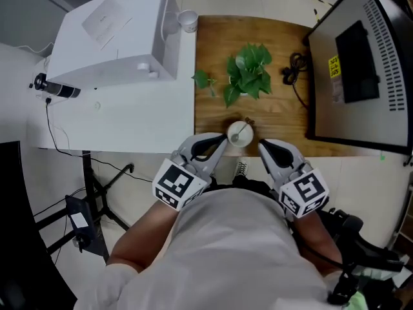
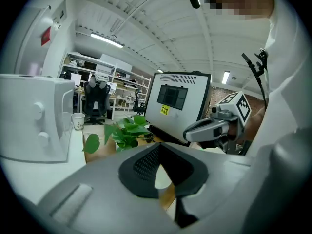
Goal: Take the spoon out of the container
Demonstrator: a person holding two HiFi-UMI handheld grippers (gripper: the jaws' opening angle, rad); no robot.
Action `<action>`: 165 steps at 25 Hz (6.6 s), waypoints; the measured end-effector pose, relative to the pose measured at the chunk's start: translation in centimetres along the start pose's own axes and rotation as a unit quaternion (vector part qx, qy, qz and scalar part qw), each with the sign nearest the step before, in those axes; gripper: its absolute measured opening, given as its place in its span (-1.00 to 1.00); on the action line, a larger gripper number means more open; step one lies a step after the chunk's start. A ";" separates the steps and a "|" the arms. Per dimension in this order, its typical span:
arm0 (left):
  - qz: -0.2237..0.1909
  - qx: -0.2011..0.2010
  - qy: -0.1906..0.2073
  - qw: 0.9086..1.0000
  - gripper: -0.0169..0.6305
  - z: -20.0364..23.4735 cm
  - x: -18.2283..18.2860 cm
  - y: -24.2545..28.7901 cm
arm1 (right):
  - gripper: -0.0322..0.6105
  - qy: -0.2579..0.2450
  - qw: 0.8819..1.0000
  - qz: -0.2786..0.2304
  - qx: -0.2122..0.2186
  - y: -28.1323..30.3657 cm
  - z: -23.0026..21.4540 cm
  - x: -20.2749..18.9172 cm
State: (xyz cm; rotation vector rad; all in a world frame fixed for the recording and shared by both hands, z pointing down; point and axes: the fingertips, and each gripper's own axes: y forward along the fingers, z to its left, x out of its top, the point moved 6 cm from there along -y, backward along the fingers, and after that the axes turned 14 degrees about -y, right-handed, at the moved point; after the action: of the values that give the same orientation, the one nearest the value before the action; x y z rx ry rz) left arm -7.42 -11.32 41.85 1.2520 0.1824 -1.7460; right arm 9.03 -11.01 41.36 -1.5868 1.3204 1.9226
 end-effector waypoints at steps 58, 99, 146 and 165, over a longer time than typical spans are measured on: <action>0.039 0.008 -0.047 0.998 -0.93 4.2 -2.1 2.6 | -0.71 -0.010 0.992 0.118 0.046 10.2 -4.7 -7.1; -0.012 -0.090 0.029 0.995 -0.93 0.4 0.1 -5.8 | -0.73 0.006 0.991 -0.024 -0.129 -2.3 4.2 4.0; -0.027 -0.015 0.020 0.999 -0.93 -20.9 -12.2 -10.7 | -0.73 -0.050 0.996 -0.062 -0.036 -20.5 15.5 -3.8; -0.026 -0.044 0.026 0.998 -0.93 -16.5 -10.3 -12.8 | -0.74 -0.044 0.996 -0.044 -0.068 -15.9 17.3 -1.6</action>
State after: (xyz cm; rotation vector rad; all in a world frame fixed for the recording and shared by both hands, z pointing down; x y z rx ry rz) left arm -5.88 11.52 37.62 1.2392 0.3223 -1.7312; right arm 10.79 11.58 34.98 -1.5749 1.0866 2.0399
